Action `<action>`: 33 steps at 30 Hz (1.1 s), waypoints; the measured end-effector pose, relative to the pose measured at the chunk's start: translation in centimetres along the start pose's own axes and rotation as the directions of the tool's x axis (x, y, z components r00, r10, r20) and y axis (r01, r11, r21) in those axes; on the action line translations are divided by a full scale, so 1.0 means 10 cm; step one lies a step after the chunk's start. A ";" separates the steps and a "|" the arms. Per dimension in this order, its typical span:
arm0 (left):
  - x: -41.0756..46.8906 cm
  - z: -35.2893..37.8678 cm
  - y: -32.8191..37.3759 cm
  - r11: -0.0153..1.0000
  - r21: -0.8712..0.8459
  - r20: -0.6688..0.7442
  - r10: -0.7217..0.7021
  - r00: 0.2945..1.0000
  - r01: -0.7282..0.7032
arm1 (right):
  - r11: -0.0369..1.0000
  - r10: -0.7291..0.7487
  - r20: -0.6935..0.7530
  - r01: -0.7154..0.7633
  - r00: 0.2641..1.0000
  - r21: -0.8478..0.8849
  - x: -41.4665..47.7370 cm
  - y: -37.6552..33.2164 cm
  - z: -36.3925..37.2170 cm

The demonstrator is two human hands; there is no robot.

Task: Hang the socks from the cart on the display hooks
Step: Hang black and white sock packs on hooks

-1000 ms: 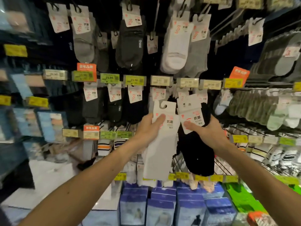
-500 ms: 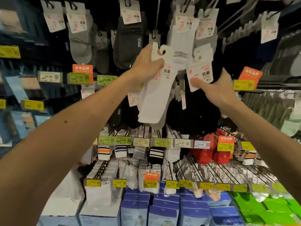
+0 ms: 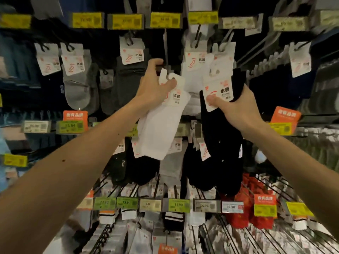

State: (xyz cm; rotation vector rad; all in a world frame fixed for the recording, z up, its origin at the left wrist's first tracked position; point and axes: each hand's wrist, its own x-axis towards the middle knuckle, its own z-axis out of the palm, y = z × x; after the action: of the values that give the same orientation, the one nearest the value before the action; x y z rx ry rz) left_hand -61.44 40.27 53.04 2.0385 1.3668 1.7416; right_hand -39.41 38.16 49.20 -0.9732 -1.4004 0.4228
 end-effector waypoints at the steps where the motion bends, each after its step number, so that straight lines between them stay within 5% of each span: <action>1: 0.04 0.02 0.02 1.000 0.019 0.002 0.002 1.000 -0.002 | 1.000 0.007 0.004 -0.007 1.000 0.021 0.03 0.02 -0.01; 12: 0.65 0.37 0.36 0.997 -0.062 0.026 0.051 0.998 -0.049 | 0.988 -0.002 0.049 -0.006 0.999 0.152 0.31 0.13 -0.20; 22: 1.03 0.54 0.63 0.966 0.026 -0.021 0.256 0.966 -0.256 | 0.985 -0.034 0.064 0.023 0.997 0.172 0.48 0.24 -0.47; 33: 1.21 0.74 0.64 0.978 0.076 -0.083 0.202 0.976 -0.196 | 0.977 -0.033 0.097 0.012 0.995 0.211 0.56 0.36 -0.52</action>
State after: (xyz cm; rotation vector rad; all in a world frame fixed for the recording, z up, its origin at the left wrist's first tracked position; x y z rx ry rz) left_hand -52.75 48.05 63.29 2.2276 1.3018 1.9136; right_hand -32.53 42.76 50.54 -0.7719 -1.4233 0.5969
